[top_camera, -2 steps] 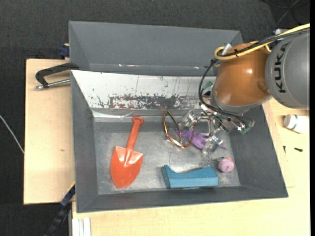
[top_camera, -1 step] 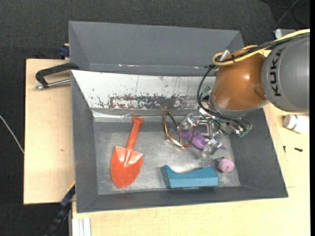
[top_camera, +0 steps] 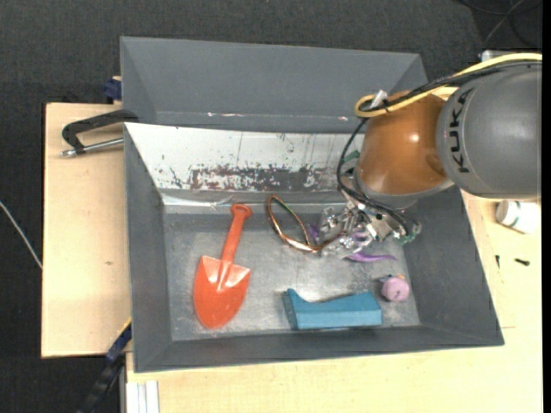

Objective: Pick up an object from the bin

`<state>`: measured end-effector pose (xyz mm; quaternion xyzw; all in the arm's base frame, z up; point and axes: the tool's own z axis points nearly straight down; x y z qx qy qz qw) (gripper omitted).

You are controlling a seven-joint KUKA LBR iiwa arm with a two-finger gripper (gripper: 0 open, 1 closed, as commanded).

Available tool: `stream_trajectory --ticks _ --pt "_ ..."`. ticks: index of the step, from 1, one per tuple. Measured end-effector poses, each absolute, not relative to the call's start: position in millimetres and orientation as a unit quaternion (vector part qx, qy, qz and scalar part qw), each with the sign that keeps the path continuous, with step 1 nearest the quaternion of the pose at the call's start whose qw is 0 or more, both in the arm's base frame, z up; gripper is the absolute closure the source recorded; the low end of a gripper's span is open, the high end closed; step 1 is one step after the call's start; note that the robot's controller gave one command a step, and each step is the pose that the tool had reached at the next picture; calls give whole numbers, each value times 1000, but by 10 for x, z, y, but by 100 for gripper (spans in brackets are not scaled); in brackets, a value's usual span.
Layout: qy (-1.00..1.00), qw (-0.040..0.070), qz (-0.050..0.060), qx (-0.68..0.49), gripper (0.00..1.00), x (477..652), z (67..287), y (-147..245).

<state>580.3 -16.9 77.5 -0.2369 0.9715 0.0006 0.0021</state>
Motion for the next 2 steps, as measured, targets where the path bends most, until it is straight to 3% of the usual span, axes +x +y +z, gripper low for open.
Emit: stream_trajectory --ticks 2 --pt "971 0 2 -238 100 5788 821 -176"
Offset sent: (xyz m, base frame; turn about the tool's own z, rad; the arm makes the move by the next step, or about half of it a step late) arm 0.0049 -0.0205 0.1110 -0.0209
